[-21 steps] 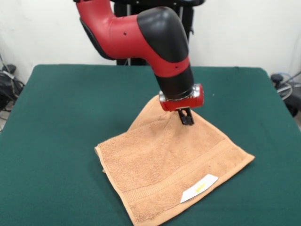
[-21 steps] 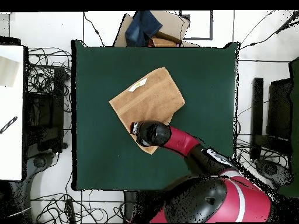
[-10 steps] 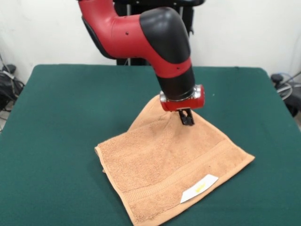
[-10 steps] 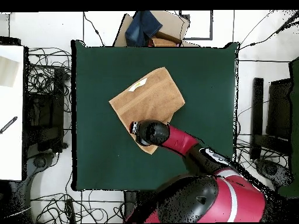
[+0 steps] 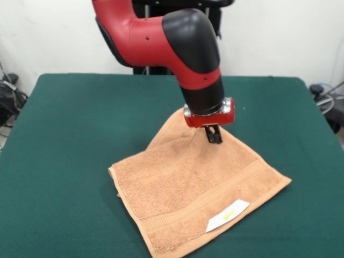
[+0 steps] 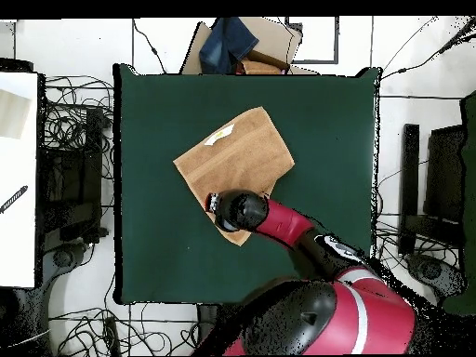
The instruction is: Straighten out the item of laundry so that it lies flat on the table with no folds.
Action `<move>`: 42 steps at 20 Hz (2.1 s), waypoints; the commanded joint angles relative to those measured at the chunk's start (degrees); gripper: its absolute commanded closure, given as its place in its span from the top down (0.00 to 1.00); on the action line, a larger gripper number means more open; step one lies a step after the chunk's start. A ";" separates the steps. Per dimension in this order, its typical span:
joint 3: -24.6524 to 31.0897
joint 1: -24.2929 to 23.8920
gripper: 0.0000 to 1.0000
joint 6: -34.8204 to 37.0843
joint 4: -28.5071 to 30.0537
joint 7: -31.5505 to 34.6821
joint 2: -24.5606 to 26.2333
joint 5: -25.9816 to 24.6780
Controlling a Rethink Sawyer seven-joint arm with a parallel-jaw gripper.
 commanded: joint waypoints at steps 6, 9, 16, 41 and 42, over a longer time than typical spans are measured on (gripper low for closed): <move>5.80 8.72 0.00 -25.66 -11.94 19.93 24.63 5.02; 5.74 9.06 0.00 -26.05 -12.05 20.77 24.65 5.04; -1.72 14.05 0.00 -17.54 -13.78 20.69 21.07 5.90; 0.15 13.15 0.00 -19.76 -14.07 21.41 23.72 6.95; 0.50 13.04 0.00 -20.19 -14.16 21.61 23.93 6.93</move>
